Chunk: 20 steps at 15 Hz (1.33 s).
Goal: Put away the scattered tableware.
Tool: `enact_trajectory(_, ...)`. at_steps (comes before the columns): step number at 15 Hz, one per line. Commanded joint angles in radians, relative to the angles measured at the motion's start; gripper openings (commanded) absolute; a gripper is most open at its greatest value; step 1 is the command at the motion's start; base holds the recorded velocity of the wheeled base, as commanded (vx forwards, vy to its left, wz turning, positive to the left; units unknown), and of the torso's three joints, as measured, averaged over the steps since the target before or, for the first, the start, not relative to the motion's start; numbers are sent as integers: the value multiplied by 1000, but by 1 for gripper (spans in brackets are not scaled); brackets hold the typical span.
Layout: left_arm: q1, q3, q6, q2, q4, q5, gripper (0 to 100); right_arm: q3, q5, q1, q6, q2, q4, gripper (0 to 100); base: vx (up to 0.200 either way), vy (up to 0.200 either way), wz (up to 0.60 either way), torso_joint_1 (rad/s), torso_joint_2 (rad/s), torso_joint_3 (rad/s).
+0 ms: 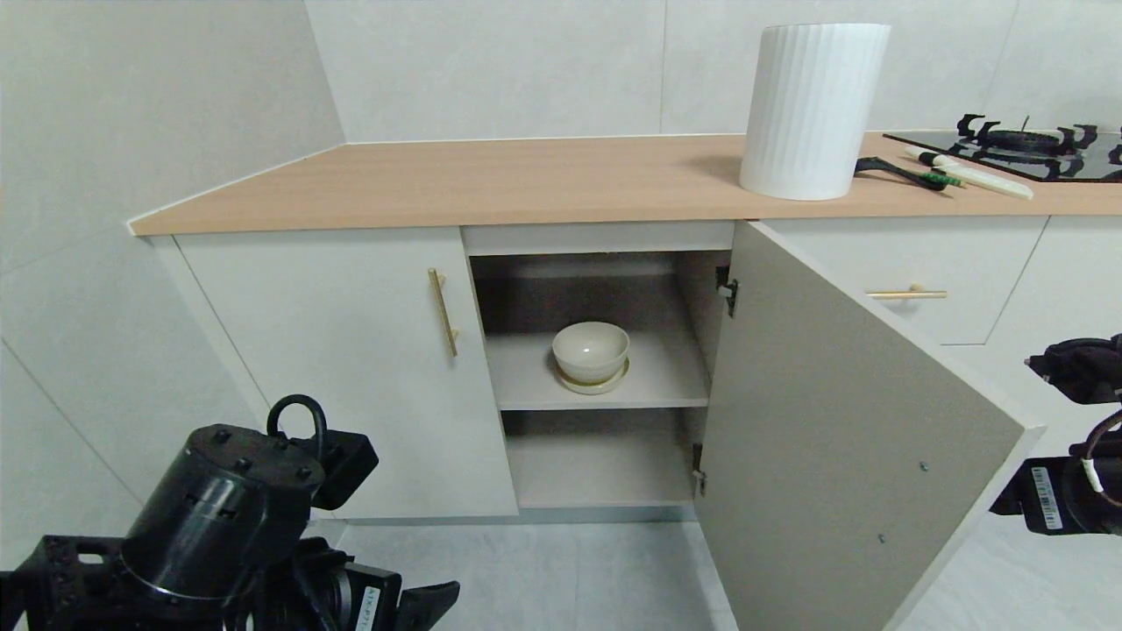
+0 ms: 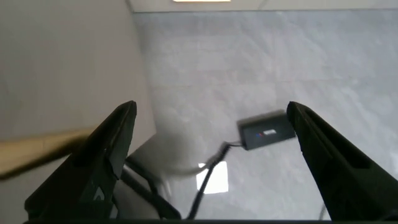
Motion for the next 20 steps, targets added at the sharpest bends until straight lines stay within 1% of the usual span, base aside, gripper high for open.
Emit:
enact_trajectory(1, -3, 1, 0, 0, 0, 0, 100, 2, 24, 4, 0, 5, -9, 100, 0, 0, 0, 0, 0, 0)
enact_trajectory(3, -3, 1, 0, 1, 0, 1, 100, 12, 44, 52, 29, 10, -29, 100, 0, 0, 0, 0, 0, 0)
enact_trajectory(6, -3, 1, 0, 0, 0, 1, 100, 39, 44, 150, 85, 22, -80, 100, 0, 0, 0, 0, 0, 0)
enact_trajectory(8, -3, 1, 0, 0, 0, 1, 100, 53, 44, 196, 120, 42, -119, 100, 0, 0, 0, 0, 0, 0)
enact_trajectory(11, -4, 1, 0, 0, 0, 1, 100, 91, 44, 283, 187, 102, -233, 100, 0, 0, 0, 0, 0, 0)
enact_trajectory(14, -6, 1, 0, 1, 0, 1, 100, 131, 44, 332, 220, 148, -359, 100, 0, 0, 0, 0, 0, 0)
enact_trajectory(15, -6, 1, 0, 3, 1, 1, 100, 148, 43, 357, 250, 183, -437, 100, 0, 0, 0, 0, 0, 0)
enact_trajectory(20, -6, 1, -2, 3, 0, 1, 100, 157, 44, 410, 292, 285, -580, 100, 0, 0, 0, 0, 0, 0)
